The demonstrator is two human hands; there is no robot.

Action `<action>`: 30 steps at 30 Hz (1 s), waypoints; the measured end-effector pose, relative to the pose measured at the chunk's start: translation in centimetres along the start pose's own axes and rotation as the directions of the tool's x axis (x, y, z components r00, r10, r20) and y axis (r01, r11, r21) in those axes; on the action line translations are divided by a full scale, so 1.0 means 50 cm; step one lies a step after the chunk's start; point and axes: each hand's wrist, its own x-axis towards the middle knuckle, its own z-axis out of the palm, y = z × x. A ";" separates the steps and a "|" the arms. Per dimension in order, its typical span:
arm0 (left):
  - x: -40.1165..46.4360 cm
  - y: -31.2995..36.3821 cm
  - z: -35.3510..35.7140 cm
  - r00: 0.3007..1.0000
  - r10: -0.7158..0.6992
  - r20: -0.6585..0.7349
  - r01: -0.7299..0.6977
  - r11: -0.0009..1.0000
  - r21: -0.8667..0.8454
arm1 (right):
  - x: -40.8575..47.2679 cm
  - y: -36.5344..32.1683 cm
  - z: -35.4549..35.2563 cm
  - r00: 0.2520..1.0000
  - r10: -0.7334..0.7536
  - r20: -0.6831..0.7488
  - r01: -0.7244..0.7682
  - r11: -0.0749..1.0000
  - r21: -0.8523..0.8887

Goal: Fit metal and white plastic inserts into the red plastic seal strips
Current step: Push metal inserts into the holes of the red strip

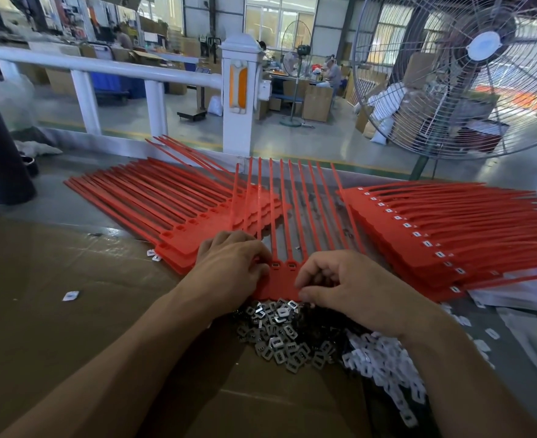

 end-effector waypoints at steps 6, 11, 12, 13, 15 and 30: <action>-0.001 -0.003 0.002 1.000 0.004 -0.003 -0.004 1.000 -0.010 | 0.005 0.016 -0.002 0.979 0.070 -0.190 -0.049 0.992 0.116; -0.001 -0.003 0.002 1.000 0.004 0.004 -0.004 1.000 -0.025 | 0.007 0.024 -0.006 0.969 0.125 -0.214 -0.086 0.979 0.185; -0.001 -0.003 0.002 1.000 0.005 0.006 -0.005 1.000 -0.026 | 0.008 0.026 -0.006 0.966 0.126 -0.226 -0.084 0.979 0.184; -0.001 -0.003 0.002 1.000 0.006 0.008 -0.006 1.000 -0.026 | 0.009 0.029 -0.005 0.962 0.125 -0.244 -0.082 0.981 0.176; -0.002 -0.003 0.002 1.000 0.006 0.011 -0.006 1.000 -0.021 | 0.013 0.036 -0.004 0.947 0.120 -0.299 -0.078 0.986 0.148; 0.001 -0.003 0.000 1.000 0.007 0.009 -0.007 1.000 -0.026 | 0.045 0.075 0.000 0.881 0.131 -0.456 -0.168 0.985 -0.042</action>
